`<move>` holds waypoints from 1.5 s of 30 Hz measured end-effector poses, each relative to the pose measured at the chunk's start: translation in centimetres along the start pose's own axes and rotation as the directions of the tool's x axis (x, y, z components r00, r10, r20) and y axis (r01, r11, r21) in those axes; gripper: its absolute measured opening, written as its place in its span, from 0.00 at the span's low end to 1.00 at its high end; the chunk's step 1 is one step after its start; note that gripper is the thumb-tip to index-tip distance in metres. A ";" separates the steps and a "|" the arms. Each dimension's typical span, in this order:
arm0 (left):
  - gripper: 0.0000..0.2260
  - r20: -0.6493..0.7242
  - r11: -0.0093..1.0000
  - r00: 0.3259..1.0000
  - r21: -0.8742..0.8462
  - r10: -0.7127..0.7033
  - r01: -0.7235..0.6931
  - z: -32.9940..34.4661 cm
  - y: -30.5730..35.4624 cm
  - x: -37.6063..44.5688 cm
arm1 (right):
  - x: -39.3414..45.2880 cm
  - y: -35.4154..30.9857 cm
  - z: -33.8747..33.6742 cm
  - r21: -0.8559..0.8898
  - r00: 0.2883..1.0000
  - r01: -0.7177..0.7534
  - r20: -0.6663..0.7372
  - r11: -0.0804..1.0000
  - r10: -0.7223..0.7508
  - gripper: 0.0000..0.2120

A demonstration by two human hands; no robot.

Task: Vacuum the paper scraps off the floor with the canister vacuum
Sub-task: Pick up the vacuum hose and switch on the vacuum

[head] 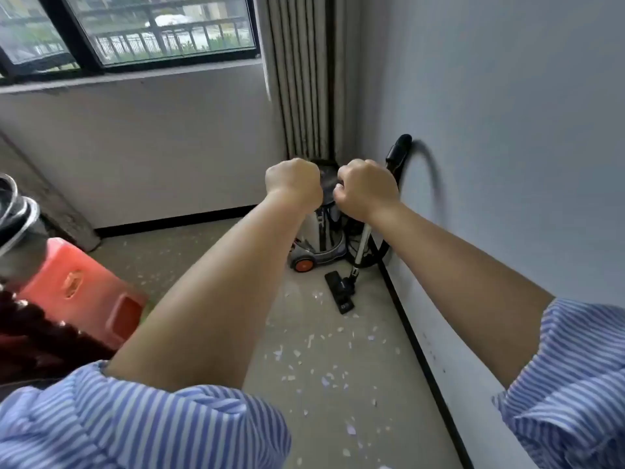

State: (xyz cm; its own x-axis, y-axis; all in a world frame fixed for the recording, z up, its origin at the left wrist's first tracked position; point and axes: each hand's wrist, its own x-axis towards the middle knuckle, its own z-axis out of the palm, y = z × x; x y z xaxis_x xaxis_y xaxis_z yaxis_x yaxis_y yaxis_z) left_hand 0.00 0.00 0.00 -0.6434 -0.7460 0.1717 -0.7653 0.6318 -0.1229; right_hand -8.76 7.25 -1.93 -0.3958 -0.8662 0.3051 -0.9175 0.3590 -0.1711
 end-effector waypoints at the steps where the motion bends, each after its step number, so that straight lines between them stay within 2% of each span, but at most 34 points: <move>1: 0.12 0.076 1.000 0.997 0.006 0.002 -0.003 0.7 0.2 0.4 | 0.4 0.5 0.7 -0.022 0.998 -0.029 0.057 0.999 0.030 0.13; 6: 0.11 0.223 0.999 0.974 -0.001 0.037 -0.038 7.3 1.6 5.9 | 5.0 6.1 6.6 -0.064 0.981 -0.073 0.177 0.995 0.083 0.13; 8: 0.11 0.239 1.000 0.971 -0.021 0.028 -0.023 9.2 2.1 8.9 | 7.6 8.7 8.4 -0.070 0.978 -0.072 0.191 0.995 0.084 0.13; 15: 0.12 0.413 0.987 0.909 -0.114 -0.059 0.116 14.8 4.9 19.6 | 17.2 18.4 13.5 -0.124 0.937 -0.107 0.320 0.987 0.142 0.12; 19: 0.11 0.537 0.972 0.840 -0.147 -0.077 0.183 18.3 6.1 23.4 | 21.3 22.5 16.0 -0.245 0.904 -0.062 0.398 0.967 0.159 0.14; 21: 0.10 0.594 0.962 0.800 -0.159 -0.085 0.221 20.3 6.2 25.8 | 23.5 24.4 18.1 -0.272 0.906 -0.045 0.393 0.961 0.154 0.16; 25: 0.12 0.665 0.951 0.745 -0.192 -0.054 0.241 23.5 6.0 30.2 | 27.3 27.0 20.7 -0.419 0.884 0.114 0.456 0.901 0.100 0.20; 28: 0.12 0.696 0.949 0.718 -0.229 0.005 0.216 25.4 6.4 34.4 | 30.8 28.9 21.5 -0.498 0.821 0.273 0.567 0.823 0.070 0.24; 31: 0.14 0.724 0.944 0.685 -0.276 0.080 0.182 26.9 7.3 37.8 | 33.6 30.3 21.9 -0.519 0.757 0.400 0.652 0.756 0.047 0.28; 35: 0.16 0.773 0.896 0.626 -0.346 0.103 0.279 29.3 8.9 41.4 | 36.8 31.5 22.2 -0.478 0.703 0.472 0.711 0.740 0.011 0.29; 38: 0.17 0.859 0.818 0.506 -0.345 0.077 0.461 31.4 10.6 42.5 | 39.0 32.8 23.1 -0.385 0.665 0.554 0.738 0.738 -0.114 0.21; 40: 0.18 0.924 0.714 0.374 -0.314 0.079 0.626 33.1 11.6 42.8 | 40.5 33.0 24.0 -0.324 0.669 0.594 0.708 0.736 -0.228 0.19; 43: 0.20 0.977 0.494 0.208 -0.198 0.036 0.847 34.5 12.6 43.4 | 43.1 32.8 24.4 -0.222 0.644 0.571 0.718 0.790 -0.264 0.19; 45: 0.23 0.996 0.278 0.092 -0.094 0.019 0.956 34.9 13.1 43.8 | 44.1 32.8 25.2 -0.194 0.656 0.544 0.705 0.816 -0.269 0.17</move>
State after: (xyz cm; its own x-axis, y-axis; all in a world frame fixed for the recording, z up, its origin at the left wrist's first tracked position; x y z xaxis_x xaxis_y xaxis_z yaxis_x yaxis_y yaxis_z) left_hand -38.80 -31.80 -28.21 -0.0907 -0.2664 -0.9596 -0.8264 -0.5176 0.2219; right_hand -55.33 -27.98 -17.69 0.0145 -0.9098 -0.4148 -0.9718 -0.1104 0.2082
